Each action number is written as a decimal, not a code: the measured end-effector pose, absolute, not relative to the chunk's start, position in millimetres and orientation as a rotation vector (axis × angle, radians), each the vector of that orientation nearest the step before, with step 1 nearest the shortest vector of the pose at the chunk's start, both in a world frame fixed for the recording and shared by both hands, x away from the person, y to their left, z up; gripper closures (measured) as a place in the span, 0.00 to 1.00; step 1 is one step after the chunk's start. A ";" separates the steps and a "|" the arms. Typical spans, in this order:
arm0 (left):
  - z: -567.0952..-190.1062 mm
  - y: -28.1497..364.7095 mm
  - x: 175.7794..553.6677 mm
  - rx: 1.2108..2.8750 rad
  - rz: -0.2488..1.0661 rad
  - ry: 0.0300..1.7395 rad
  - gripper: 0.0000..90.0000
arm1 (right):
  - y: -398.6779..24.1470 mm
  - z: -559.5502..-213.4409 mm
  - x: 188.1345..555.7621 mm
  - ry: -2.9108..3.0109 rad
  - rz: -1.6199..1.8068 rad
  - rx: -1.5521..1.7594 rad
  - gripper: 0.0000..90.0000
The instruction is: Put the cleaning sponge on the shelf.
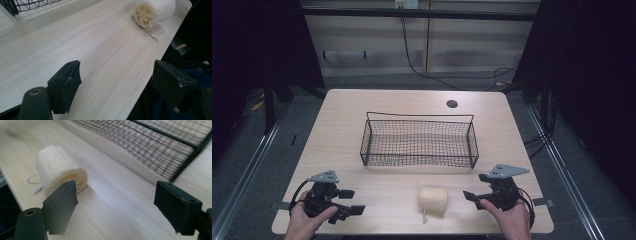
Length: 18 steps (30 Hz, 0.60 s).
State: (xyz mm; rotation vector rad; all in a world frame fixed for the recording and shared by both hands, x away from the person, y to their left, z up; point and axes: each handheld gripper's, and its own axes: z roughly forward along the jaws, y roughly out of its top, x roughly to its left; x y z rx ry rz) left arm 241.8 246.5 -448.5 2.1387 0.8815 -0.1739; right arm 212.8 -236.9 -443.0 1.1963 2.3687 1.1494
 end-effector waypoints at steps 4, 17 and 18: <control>-448.7 246.3 241.7 2.137 -0.173 0.883 0.25 | -232.8 -435.6 213.6 2.475 1.118 1.186 0.23; -449.0 246.5 241.8 2.147 -0.174 0.887 0.25 | -216.0 -418.5 226.6 2.657 1.081 1.133 0.25; -449.0 246.5 241.8 2.146 -0.174 0.888 0.25 | -212.9 -416.6 227.1 2.683 1.057 1.116 0.25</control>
